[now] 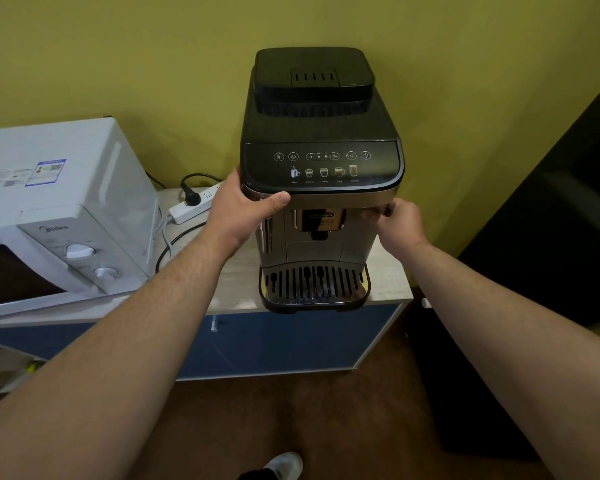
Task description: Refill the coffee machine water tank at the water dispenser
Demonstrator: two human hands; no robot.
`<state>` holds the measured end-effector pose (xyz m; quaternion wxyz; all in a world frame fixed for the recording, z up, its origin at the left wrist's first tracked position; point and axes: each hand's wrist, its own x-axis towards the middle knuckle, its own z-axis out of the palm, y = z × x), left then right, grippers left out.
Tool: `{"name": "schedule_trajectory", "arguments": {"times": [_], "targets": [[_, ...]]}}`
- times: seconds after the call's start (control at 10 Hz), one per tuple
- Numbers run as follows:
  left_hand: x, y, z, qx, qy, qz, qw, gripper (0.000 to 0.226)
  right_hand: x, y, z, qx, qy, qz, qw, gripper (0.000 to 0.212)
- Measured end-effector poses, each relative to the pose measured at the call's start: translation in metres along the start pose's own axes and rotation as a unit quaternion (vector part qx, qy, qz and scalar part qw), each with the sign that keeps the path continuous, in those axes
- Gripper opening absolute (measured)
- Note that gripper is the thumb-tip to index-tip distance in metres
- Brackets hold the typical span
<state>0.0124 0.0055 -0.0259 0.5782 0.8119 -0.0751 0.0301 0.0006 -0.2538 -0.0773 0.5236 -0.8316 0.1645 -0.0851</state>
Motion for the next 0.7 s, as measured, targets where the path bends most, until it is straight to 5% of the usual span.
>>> {"name": "schedule_trajectory", "arguments": {"times": [0.6, 0.7], "targets": [[-0.003, 0.003, -0.002, -0.004, -0.007, 0.001, 1.000, 0.061, -0.007, -0.002, -0.006, -0.096, -0.061, 0.003, 0.993, 0.010], [-0.004, 0.005, -0.001, -0.009, -0.001, 0.002, 1.000, 0.061, -0.007, -0.014, -0.021, -0.205, -0.083, 0.018, 0.975, 0.043]]}}
